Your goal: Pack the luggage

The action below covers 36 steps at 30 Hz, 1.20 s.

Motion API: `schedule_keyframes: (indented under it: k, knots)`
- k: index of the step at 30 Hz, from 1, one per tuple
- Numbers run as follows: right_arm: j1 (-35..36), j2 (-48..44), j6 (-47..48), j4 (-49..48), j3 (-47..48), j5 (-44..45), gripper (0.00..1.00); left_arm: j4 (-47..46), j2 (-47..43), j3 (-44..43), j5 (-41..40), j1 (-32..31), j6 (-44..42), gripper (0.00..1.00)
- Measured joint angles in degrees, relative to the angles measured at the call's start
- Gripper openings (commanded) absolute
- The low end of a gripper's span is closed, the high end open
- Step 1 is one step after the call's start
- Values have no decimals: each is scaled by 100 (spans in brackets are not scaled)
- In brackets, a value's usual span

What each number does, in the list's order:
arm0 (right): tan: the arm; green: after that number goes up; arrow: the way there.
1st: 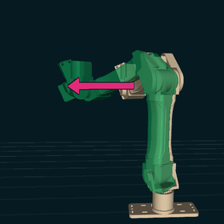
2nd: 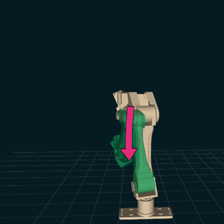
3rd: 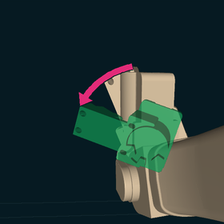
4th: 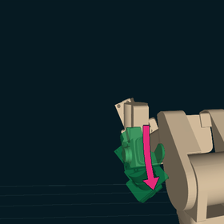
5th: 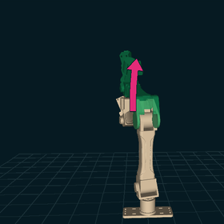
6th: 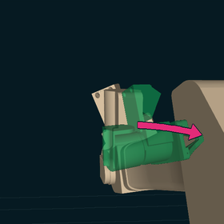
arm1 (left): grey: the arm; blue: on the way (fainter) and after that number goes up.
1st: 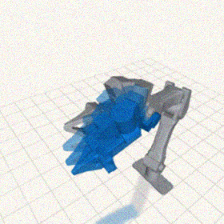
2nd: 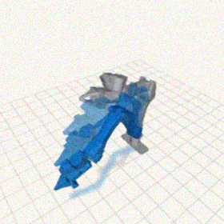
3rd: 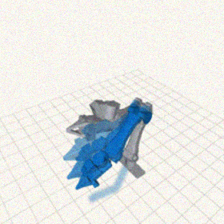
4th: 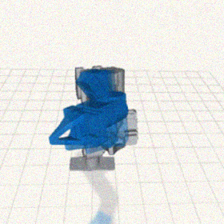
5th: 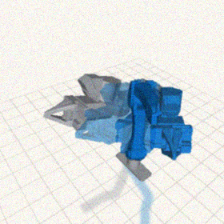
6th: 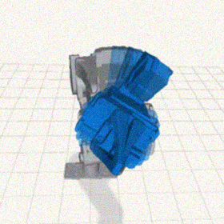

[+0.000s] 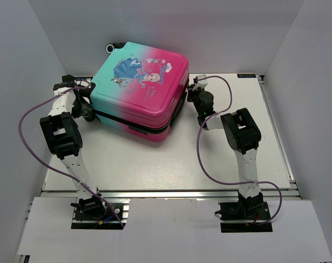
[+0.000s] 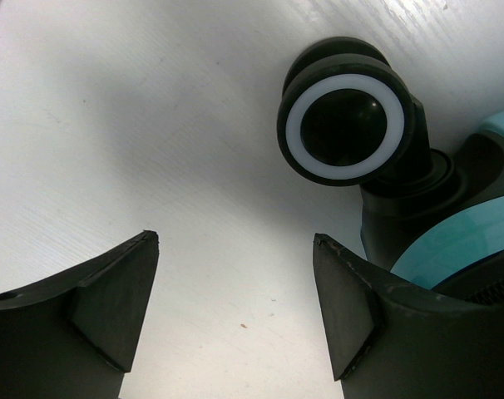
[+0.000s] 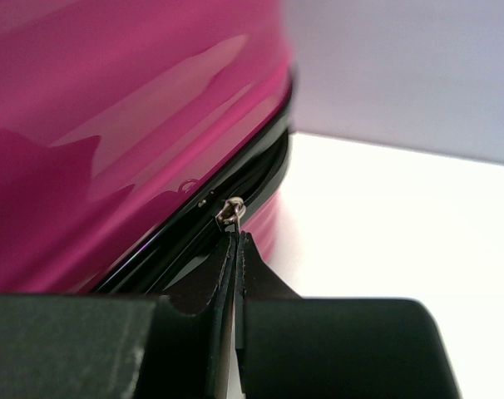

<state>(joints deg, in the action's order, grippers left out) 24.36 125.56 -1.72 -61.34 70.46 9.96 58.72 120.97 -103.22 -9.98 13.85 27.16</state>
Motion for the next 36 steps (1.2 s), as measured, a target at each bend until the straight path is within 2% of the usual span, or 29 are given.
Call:
schedule_keyframes:
  k: [5,9,15,18,20,24,27,30,32,34,36]
  knots:
    - [-450,861,44,251,1333,-463,0,164,125,-177,94,24,-46,87]
    - [-723,1786,-17,474,2785,-1344,0,273,208,-286,144,35,-57,87]
    - [-1047,3661,-116,839,5814,-2946,0,544,435,-621,341,22,-216,87]
    - [-1108,3829,-186,754,5993,-3477,0,929,654,-997,400,2,-339,88]
    - [-1167,3495,-249,417,5259,-3703,0,1213,861,-1333,413,2,-446,89]
    - [-1259,1969,214,-105,2756,-3825,0,1530,1198,-1851,577,70,-763,92]
    - [-1279,804,835,-98,1062,-3849,0,1266,1353,-2041,863,170,-984,94]
    - [-1276,212,1104,-208,195,-3908,0,706,1510,-2192,1200,275,-1300,98]
    - [-1276,20,1071,-396,-190,-4015,0,-192,1596,-2221,1346,361,-1202,98]
    - [-1217,-195,999,-678,-691,-4107,0,-2105,2033,-2334,1832,245,-811,98]
    - [-1082,-619,1038,-791,-1357,-3982,0,-3377,2437,-2365,2380,66,-577,98]
